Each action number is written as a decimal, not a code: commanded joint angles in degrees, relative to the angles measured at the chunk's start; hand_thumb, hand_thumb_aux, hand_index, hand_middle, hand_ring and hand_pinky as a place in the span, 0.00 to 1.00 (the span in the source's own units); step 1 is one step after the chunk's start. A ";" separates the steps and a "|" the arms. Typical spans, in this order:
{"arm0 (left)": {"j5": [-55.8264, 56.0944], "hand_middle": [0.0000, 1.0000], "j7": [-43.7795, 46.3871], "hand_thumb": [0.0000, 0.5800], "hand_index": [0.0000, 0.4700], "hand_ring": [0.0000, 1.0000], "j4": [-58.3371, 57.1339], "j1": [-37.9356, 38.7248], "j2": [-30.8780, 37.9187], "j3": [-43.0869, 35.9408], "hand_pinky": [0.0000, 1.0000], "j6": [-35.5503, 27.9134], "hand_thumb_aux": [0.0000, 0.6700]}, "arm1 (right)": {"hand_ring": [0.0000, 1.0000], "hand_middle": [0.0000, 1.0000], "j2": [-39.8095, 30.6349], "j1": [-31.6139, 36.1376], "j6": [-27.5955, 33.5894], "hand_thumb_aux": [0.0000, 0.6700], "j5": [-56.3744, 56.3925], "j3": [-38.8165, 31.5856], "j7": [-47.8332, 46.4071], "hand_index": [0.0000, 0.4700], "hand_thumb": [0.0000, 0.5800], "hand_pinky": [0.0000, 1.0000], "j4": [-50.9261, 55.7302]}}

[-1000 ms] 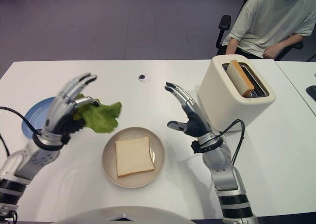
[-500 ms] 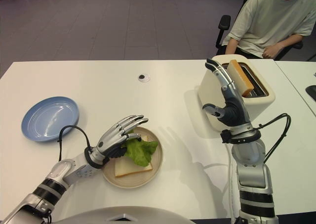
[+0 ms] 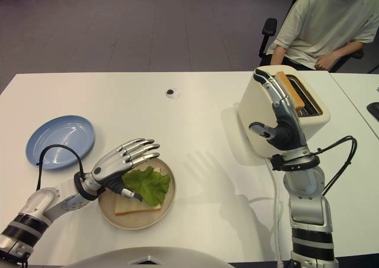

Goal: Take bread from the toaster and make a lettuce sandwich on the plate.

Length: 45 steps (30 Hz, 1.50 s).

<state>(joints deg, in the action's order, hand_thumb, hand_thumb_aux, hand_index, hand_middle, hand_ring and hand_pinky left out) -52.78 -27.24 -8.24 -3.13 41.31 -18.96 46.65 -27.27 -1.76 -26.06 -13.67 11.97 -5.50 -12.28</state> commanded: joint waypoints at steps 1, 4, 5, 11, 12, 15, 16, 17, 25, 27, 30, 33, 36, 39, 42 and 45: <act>1.58 0.00 2.16 0.00 0.00 0.00 2.55 1.21 2.89 3.36 0.00 0.18 0.00 | 0.00 0.00 -1.38 -0.53 0.51 0.00 -1.23 1.72 0.08 0.00 0.00 0.00 1.01; 3.64 0.00 3.89 0.00 0.00 0.00 6.93 4.56 5.24 7.69 0.00 -0.32 0.00 | 0.00 0.00 -2.47 -1.42 0.24 0.00 -1.93 4.02 0.64 0.00 0.00 0.00 2.19; 5.03 0.00 4.37 0.00 0.00 0.00 8.98 6.68 5.93 10.15 0.00 -0.99 0.00 | 0.00 0.00 -3.24 -1.61 0.31 0.00 -2.16 5.38 0.96 0.00 0.00 0.00 2.76; 14.47 0.00 3.15 0.00 0.00 0.00 12.21 14.44 -0.35 18.05 0.00 -3.63 0.00 | 0.00 0.00 -12.11 2.93 7.00 0.00 -14.37 11.70 8.26 0.00 0.00 0.00 11.33; 15.65 0.00 2.81 0.00 0.00 0.00 11.84 14.64 -2.41 17.79 0.00 -3.74 0.00 | 0.00 0.00 -13.98 4.43 8.47 0.00 -18.06 10.64 10.33 0.00 0.00 0.00 14.82; 17.04 0.00 2.21 0.00 0.00 0.00 11.29 15.66 -5.71 19.29 0.00 -3.87 0.00 | 0.00 0.00 -17.21 10.46 9.96 0.00 -25.05 3.87 14.28 0.00 0.00 0.00 26.32; 17.34 0.00 2.36 0.00 0.00 0.00 11.30 16.05 -5.99 20.13 0.00 -3.75 0.00 | 0.00 0.00 -17.89 12.66 9.98 0.00 -26.42 1.70 15.19 0.00 0.00 0.00 29.84; 17.74 0.00 2.63 0.00 0.00 0.00 11.49 16.56 -6.03 21.12 0.00 -3.56 0.00 | 0.00 0.00 -18.37 14.78 9.91 0.00 -27.29 -0.29 15.68 0.00 0.00 0.00 33.17; 18.77 0.00 4.69 0.00 0.00 0.00 12.00 18.18 -7.08 25.22 0.00 -2.06 0.00 | 0.25 0.25 -20.19 16.53 8.56 1.00 -26.54 -7.60 16.00 1.00 1.00 0.25 39.75; 18.85 0.00 5.17 0.00 0.00 0.00 12.33 18.48 -7.34 25.90 0.00 -1.89 0.00 | 1.00 1.00 -21.29 14.31 8.59 1.00 -24.75 -6.87 14.30 1.00 1.00 1.00 37.14; 18.97 0.00 5.79 0.00 0.00 0.00 12.74 18.84 -7.75 26.80 0.00 -1.69 0.00 | 1.00 1.00 -23.20 8.34 9.15 1.00 -20.21 -3.57 9.60 1.00 1.00 1.00 28.22; 19.11 0.00 6.55 0.00 0.00 0.00 13.60 19.29 -8.43 27.58 0.00 -1.73 0.00 | 1.00 1.00 -24.52 4.93 10.35 1.00 -16.95 -1.02 5.62 1.00 1.00 1.00 21.25; 18.83 0.00 6.43 0.00 0.00 0.00 13.69 19.21 -9.48 28.21 0.00 -1.72 0.00 | 1.00 1.00 -23.47 6.88 11.46 1.00 -17.25 -1.16 6.89 1.00 1.00 1.00 20.92; 18.64 0.00 5.86 0.00 0.00 0.00 13.16 18.86 -10.40 29.11 0.00 -1.71 0.00 | 1.00 1.00 -21.71 9.55 11.93 1.00 -18.79 -0.51 12.50 1.00 1.00 1.00 22.28; 20.66 0.00 4.70 0.00 0.00 0.00 11.97 18.01 -11.65 30.88 0.00 -1.82 0.00 | 1.00 1.00 -19.82 11.89 10.83 1.00 -18.73 2.15 19.93 1.00 1.00 1.00 20.25; 24.24 0.00 3.52 0.00 0.00 0.00 10.51 17.20 -13.30 32.99 0.00 -1.25 0.00 | 1.00 1.00 -18.34 13.82 8.73 1.00 -17.21 5.23 25.07 1.00 1.00 1.00 15.54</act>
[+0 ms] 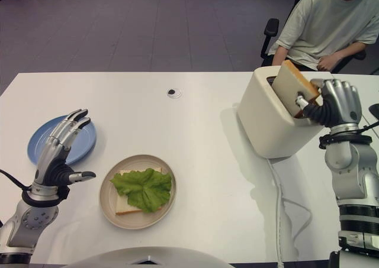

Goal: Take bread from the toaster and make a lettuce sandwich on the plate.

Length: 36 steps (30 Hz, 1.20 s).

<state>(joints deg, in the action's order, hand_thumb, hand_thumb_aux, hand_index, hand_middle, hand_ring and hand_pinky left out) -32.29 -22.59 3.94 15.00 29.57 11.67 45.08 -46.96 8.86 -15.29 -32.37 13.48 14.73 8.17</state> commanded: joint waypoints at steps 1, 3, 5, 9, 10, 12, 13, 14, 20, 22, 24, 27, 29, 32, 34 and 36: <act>4.88 0.00 -1.45 0.00 0.00 0.00 -2.05 -1.22 -2.01 2.98 0.00 0.60 0.00 | 1.00 1.00 1.84 3.62 -2.73 1.00 2.27 4.56 5.66 1.00 1.00 1.00 -6.52; 6.99 0.00 -1.67 0.00 0.00 0.00 -2.89 -1.83 -2.77 3.96 0.00 1.26 0.00 | 1.00 1.00 2.78 4.04 -4.59 1.00 4.41 6.39 6.47 1.00 1.00 1.00 -10.26; 8.32 0.00 -1.34 0.00 0.00 0.00 -3.84 -2.34 -3.12 4.34 0.00 2.26 0.00 | 1.00 1.00 4.23 3.29 -6.17 1.00 10.70 6.98 3.06 1.00 1.00 1.00 -15.69; 10.34 0.00 0.68 0.00 0.00 0.00 -4.73 -3.75 -3.03 3.87 0.00 3.98 0.00 | 1.00 1.00 5.90 -0.69 -4.81 1.00 25.55 1.26 -10.47 1.00 1.00 1.00 -25.36; 10.53 0.00 1.57 0.00 0.00 0.00 -4.62 -4.54 -2.87 3.29 0.00 4.15 0.00 | 1.00 1.00 6.25 -2.25 -3.88 1.00 28.95 -1.81 -14.54 1.00 1.00 1.00 -27.46; 10.78 0.00 3.20 0.00 0.00 0.00 -4.88 -6.10 -2.60 2.25 0.00 4.95 0.00 | 1.00 1.00 7.23 -5.74 -2.35 1.00 33.36 -8.30 -21.83 1.00 1.00 1.00 -30.05; 11.19 0.00 4.14 0.00 0.00 0.00 -5.10 -6.88 -2.46 1.72 0.00 5.45 0.00 | 1.00 1.00 7.72 -7.78 -2.06 1.00 34.82 -12.12 -25.68 1.00 1.00 1.00 -30.56; 11.68 0.00 5.00 0.00 0.00 0.00 -5.09 -7.37 -2.37 1.36 0.00 5.90 0.00 | 1.00 1.00 8.54 -9.12 -1.97 1.00 35.70 -15.67 -28.72 1.00 1.00 1.00 -30.70; 13.63 0.00 9.66 0.00 0.00 0.00 -3.31 -9.12 -2.57 0.11 0.00 6.88 0.00 | 1.00 1.00 16.64 -4.93 1.11 1.00 35.76 -32.34 -41.66 1.00 1.00 1.00 -26.46; 12.76 0.00 10.87 0.00 0.00 0.00 -2.78 -9.69 -3.11 -0.99 0.00 7.11 0.00 | 1.00 1.00 20.48 -2.23 1.74 1.00 33.63 -36.01 -43.20 1.00 1.00 1.00 -21.96; 11.65 0.00 12.28 0.00 0.00 0.00 -1.80 -9.87 -3.45 -2.31 0.00 7.28 0.00 | 1.00 1.00 23.21 -0.71 1.84 1.00 32.22 -37.88 -43.77 1.00 1.00 1.00 -18.60; 11.71 0.00 15.38 0.00 0.00 0.00 0.60 -8.74 -2.96 -4.45 0.00 7.92 0.00 | 1.00 1.00 27.04 0.67 1.74 1.00 30.32 -39.98 -43.97 1.00 1.00 1.00 -13.89; 13.94 0.00 17.88 0.00 0.00 0.00 3.51 -7.63 -2.38 -5.65 0.00 7.78 0.00 | 1.00 1.00 28.87 0.76 0.95 1.00 28.40 -41.14 -43.55 1.00 1.00 1.00 -10.36; 16.53 0.00 21.51 0.00 0.00 0.00 8.49 -6.48 -1.72 -7.02 0.00 6.49 0.00 | 1.00 1.00 30.28 -0.05 -0.48 1.00 25.74 -42.57 -43.16 1.00 1.00 1.00 -6.18; 17.04 0.00 24.80 0.00 0.00 0.00 10.42 -5.56 -0.71 -9.14 0.00 5.62 0.00 | 1.00 1.00 30.49 -0.12 -1.63 1.00 23.55 -42.56 -42.17 1.00 1.00 1.00 -3.39; 17.24 0.00 29.11 0.00 0.00 0.00 10.86 -3.84 1.26 -12.22 0.00 4.45 0.00 | 1.00 1.00 30.48 0.20 -2.70 1.00 21.56 -42.52 -41.31 1.00 1.00 1.00 -0.81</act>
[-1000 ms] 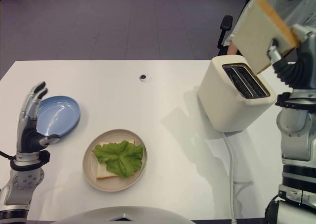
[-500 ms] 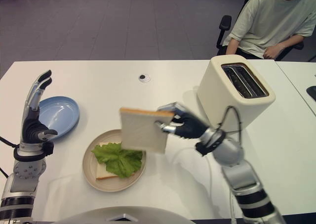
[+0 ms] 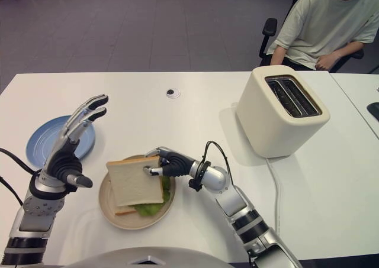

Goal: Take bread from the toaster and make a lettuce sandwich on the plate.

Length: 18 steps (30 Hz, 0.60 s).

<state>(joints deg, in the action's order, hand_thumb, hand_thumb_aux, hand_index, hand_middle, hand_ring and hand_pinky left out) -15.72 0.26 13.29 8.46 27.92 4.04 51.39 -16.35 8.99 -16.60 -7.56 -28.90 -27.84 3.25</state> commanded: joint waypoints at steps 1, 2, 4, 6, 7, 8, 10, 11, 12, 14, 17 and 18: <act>0.91 0.00 8.93 0.00 0.00 0.00 1.36 4.07 4.39 -6.17 0.00 -2.59 0.00 | 1.00 1.00 -0.30 0.05 -2.18 1.00 -4.79 -0.58 1.73 1.00 1.00 1.00 5.23; 1.34 0.00 11.69 0.00 0.00 0.00 1.30 5.49 6.23 -7.41 0.00 -3.54 0.00 | 1.00 1.00 -0.46 -0.08 -2.79 1.00 -6.06 -0.95 2.10 1.00 1.00 1.00 6.09; 0.26 0.00 16.22 0.00 0.00 0.00 0.27 8.37 10.02 -8.16 0.00 -4.75 0.00 | 1.00 1.00 -0.85 -0.22 -3.90 1.00 -8.29 -1.07 3.19 1.00 1.00 1.00 7.53; -3.05 0.00 20.13 0.24 0.13 0.00 -2.68 11.75 14.46 -7.82 0.00 -5.82 0.13 | 1.00 1.00 -1.12 -0.33 -4.48 1.00 -9.18 -0.66 3.87 1.00 1.00 1.00 7.95; -5.25 0.00 22.03 0.21 0.11 0.00 -4.33 13.80 16.91 -7.79 0.00 -6.53 0.11 | 1.00 1.00 -1.16 -0.36 -4.67 1.00 -9.40 -0.52 4.02 1.00 1.00 1.00 8.03; -6.73 0.00 23.65 0.26 0.14 0.00 -5.72 15.69 18.88 -7.90 0.00 -7.27 0.14 | 1.00 1.00 -1.18 -0.35 -4.85 1.00 -9.53 -0.44 4.07 1.00 1.00 1.00 8.12; -8.01 0.00 25.46 0.82 0.58 0.00 -7.28 18.49 21.51 -8.25 0.00 -8.66 0.58 | 1.00 1.00 -1.07 -0.40 -5.22 1.00 -9.98 -0.17 4.01 1.00 1.00 1.00 8.46; -7.52 0.00 25.71 0.89 0.66 0.00 -7.10 19.13 22.09 -8.39 0.00 -8.93 0.66 | 1.00 1.00 -0.99 -0.44 -5.42 1.00 -10.25 -0.04 4.01 1.00 1.00 1.00 8.77; -6.32 0.00 25.80 0.93 0.74 0.00 -6.37 19.62 22.41 -8.40 0.00 -8.85 0.74 | 1.00 1.00 -0.83 -0.39 -5.62 1.00 -10.55 -0.07 4.04 1.00 1.00 1.00 9.26; -1.86 0.00 25.92 0.96 0.81 0.00 -3.35 20.82 23.22 -7.94 0.00 -8.33 0.81 | 1.00 1.00 -0.56 -0.33 -5.97 1.00 -11.05 -0.01 4.03 1.00 1.00 1.00 9.92; 4.21 0.00 26.17 0.90 0.69 0.00 -0.43 22.14 23.80 -7.13 0.00 -7.48 0.69 | 1.00 1.00 -0.24 -0.17 -6.34 1.00 -11.53 0.10 4.10 1.00 1.00 1.00 10.44; 3.91 0.00 25.75 0.81 0.56 0.00 -1.03 21.60 23.33 -6.78 0.00 -7.31 0.56 | 1.00 1.00 -0.13 -0.11 -6.46 1.00 -11.84 0.05 4.34 1.00 1.00 1.00 10.63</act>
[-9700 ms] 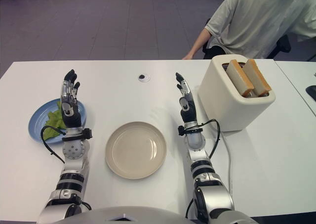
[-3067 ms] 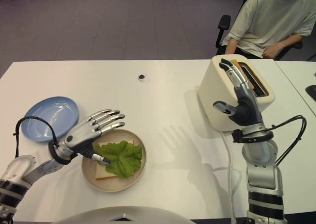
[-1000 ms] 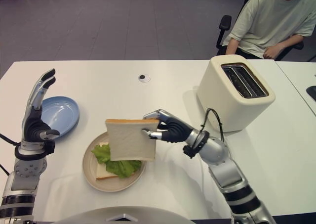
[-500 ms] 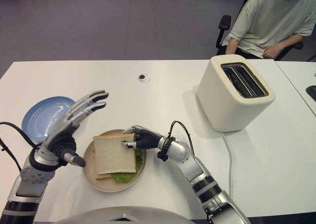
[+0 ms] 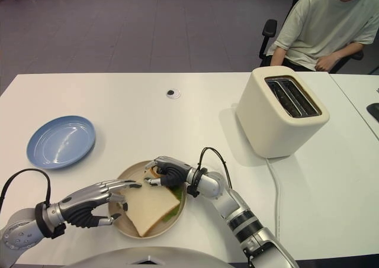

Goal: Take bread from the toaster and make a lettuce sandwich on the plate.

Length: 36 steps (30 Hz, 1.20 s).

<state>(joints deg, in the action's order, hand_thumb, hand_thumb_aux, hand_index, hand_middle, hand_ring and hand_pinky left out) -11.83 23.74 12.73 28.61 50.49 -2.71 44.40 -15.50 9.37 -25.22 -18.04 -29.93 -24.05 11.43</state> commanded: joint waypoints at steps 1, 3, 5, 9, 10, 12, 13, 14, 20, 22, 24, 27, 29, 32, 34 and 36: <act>-0.64 0.00 1.49 0.79 0.55 0.00 -1.09 0.66 0.09 0.75 0.00 -0.32 0.55 | 1.00 1.00 -0.92 -0.51 2.09 1.00 -1.59 1.03 0.70 1.00 1.00 1.00 2.54; -2.37 0.00 0.12 0.58 0.35 0.00 -2.23 -1.27 -1.41 1.49 0.00 -0.32 0.35 | 1.00 1.00 -1.03 -0.59 1.90 1.00 -2.06 1.01 1.15 1.00 1.00 1.00 2.69; -5.30 0.00 -1.82 0.19 0.10 0.00 -3.44 -3.32 -3.34 1.82 0.00 -0.38 0.10 | 1.00 1.00 -1.25 -0.45 1.67 1.00 -2.40 1.42 1.95 1.00 1.00 1.00 2.66; -5.77 0.00 -6.04 0.00 0.00 0.00 -3.11 -5.78 -6.75 4.86 0.00 0.77 0.00 | 1.00 1.00 -1.77 0.08 1.54 1.00 -2.10 2.72 2.91 1.00 1.00 1.00 2.70; -4.64 0.00 -7.00 0.00 0.00 0.00 -2.25 -6.11 -7.58 5.87 0.00 1.05 0.00 | 1.00 1.00 -1.97 0.08 1.48 1.00 -1.86 3.12 3.00 1.00 1.00 1.00 2.50; -1.09 0.00 -8.88 0.00 0.00 0.00 -0.80 -6.46 -9.38 8.23 0.00 1.71 0.00 | 1.00 1.00 -2.36 0.00 1.47 1.00 -1.27 4.11 3.03 1.00 1.00 1.00 1.43; 1.53 0.00 -9.97 0.00 0.00 0.00 0.04 -6.78 -10.37 9.71 0.00 2.14 0.00 | 1.00 1.00 -2.70 -0.22 1.58 1.00 -0.52 4.88 2.76 1.00 1.00 1.00 0.11; 4.28 0.00 -10.77 0.00 0.00 0.00 0.88 -7.14 -11.24 11.02 0.00 2.33 0.00 | 1.00 1.00 -2.97 -0.47 1.78 1.00 0.31 5.63 2.43 1.00 1.00 1.00 -1.26; 18.15 0.00 -10.99 0.00 0.00 0.00 3.74 -6.45 -14.06 16.02 0.00 2.25 0.00 | 1.00 1.00 -3.47 -1.59 5.12 1.00 5.70 11.14 1.88 1.00 1.00 1.00 -8.33; 19.19 0.00 -9.68 0.00 0.00 0.00 2.91 -5.44 -14.70 15.83 0.00 2.65 0.00 | 1.00 1.00 -2.79 -2.06 6.73 1.00 7.16 12.67 2.30 1.00 1.00 1.00 -9.46; 19.64 0.00 -8.63 0.00 0.00 0.00 2.20 -5.07 -15.46 15.30 0.00 2.77 0.00 | 1.00 1.00 -1.95 -2.40 7.94 1.00 7.71 13.44 3.00 1.00 1.00 1.00 -9.15; 16.30 0.00 -5.64 0.00 0.00 0.00 0.11 -4.31 -16.10 12.77 0.00 3.88 0.00 | 1.00 1.00 -1.03 -0.88 8.23 1.00 5.69 14.28 5.86 1.00 1.00 1.00 -4.49; 13.40 0.00 -2.47 0.00 0.00 0.00 -0.23 -2.44 -15.62 9.04 0.00 4.50 0.00 | 1.00 1.00 -0.78 1.05 7.54 1.00 3.43 14.17 8.03 1.00 1.00 1.00 -0.57; 6.68 0.00 1.93 0.00 0.00 0.00 0.16 -0.53 -14.63 3.04 0.00 5.00 0.00 | 1.00 1.00 -0.40 3.07 6.19 1.00 0.09 13.30 10.97 1.00 1.00 1.00 4.17; 0.70 0.00 4.22 0.00 0.00 0.00 0.80 -0.44 -14.34 -0.42 0.00 4.82 0.00 | 1.00 1.00 0.08 4.10 5.42 1.00 -2.42 12.08 12.83 1.00 1.00 1.00 7.06; -5.87 0.00 5.24 0.00 0.00 0.00 0.86 -2.17 -14.52 -2.59 0.00 4.79 0.00 | 1.00 1.00 -0.04 4.73 4.67 1.00 -5.02 11.00 14.48 1.00 1.00 1.00 8.42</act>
<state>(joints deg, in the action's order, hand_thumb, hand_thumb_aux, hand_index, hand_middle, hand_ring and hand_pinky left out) -12.79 27.93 13.15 27.74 35.18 -3.80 49.43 -15.30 13.33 -20.20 -20.39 -17.71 -10.55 18.54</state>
